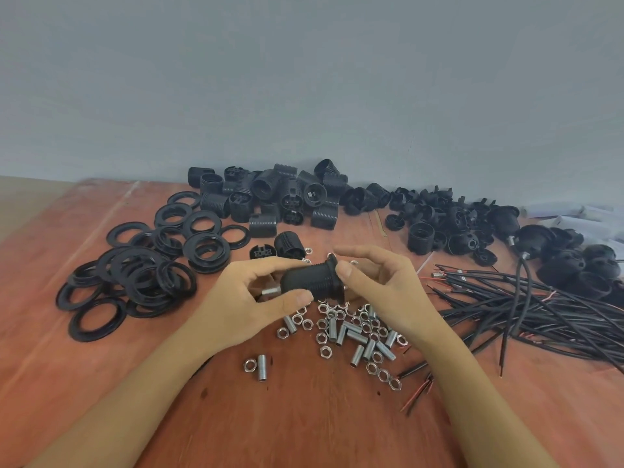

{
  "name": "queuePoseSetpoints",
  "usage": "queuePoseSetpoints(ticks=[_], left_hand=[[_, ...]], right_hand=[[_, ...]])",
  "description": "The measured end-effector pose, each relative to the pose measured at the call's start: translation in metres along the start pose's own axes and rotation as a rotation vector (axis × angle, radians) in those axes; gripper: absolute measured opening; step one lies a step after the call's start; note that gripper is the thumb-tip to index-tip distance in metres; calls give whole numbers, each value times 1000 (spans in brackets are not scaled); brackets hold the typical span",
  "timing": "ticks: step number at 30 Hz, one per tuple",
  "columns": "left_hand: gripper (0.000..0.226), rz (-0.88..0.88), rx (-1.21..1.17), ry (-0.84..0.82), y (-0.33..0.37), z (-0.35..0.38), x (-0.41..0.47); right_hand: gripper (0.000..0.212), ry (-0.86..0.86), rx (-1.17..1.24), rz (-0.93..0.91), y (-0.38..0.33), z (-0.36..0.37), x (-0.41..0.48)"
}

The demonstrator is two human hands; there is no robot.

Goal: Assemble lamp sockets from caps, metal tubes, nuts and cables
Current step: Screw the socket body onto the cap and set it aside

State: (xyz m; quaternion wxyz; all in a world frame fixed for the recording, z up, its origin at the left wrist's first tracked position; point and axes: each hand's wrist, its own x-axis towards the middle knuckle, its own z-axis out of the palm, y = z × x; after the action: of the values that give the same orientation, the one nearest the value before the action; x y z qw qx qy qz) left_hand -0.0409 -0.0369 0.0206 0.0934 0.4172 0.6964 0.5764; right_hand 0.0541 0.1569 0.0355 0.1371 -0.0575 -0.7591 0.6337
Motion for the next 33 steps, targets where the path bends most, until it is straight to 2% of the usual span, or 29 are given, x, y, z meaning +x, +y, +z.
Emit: queuePoseSetpoints(ticks=[4, 7, 9, 13, 17, 21, 23, 26, 29, 31, 33], left_hand=[[42, 23, 5, 39, -2, 3, -1], [35, 38, -81, 89, 0, 2, 0], [36, 45, -120, 112, 2, 1, 1], [37, 42, -125, 112, 3, 2, 1], [35, 53, -119, 161, 1, 0, 2], [35, 49, -109, 170, -2, 0, 3], [34, 48, -98, 177, -2, 0, 3], [35, 57, -90, 196, -2, 0, 4], [36, 57, -76, 210, -3, 1, 3], [37, 64, -47, 215, -3, 2, 3], [37, 76, -6, 229, -2, 2, 2]], right_hand=[[40, 48, -71, -43, 0, 9, -1], [67, 76, -110, 10, -1, 7, -1], [73, 109, -89, 23, -1, 6, 1], [52, 58, 4, 61, -4, 12, 0], [66, 91, 25, 61, -4, 10, 0], [54, 41, 68, 76, -5, 13, 0], [55, 11, 73, 79, -4, 14, 0], [61, 73, 76, 35, -2, 12, 0], [43, 56, 77, 21, -1, 15, 0], [41, -19, 39, 35, 0, 19, -2], [32, -11, 34, 11, 0, 21, -3]])
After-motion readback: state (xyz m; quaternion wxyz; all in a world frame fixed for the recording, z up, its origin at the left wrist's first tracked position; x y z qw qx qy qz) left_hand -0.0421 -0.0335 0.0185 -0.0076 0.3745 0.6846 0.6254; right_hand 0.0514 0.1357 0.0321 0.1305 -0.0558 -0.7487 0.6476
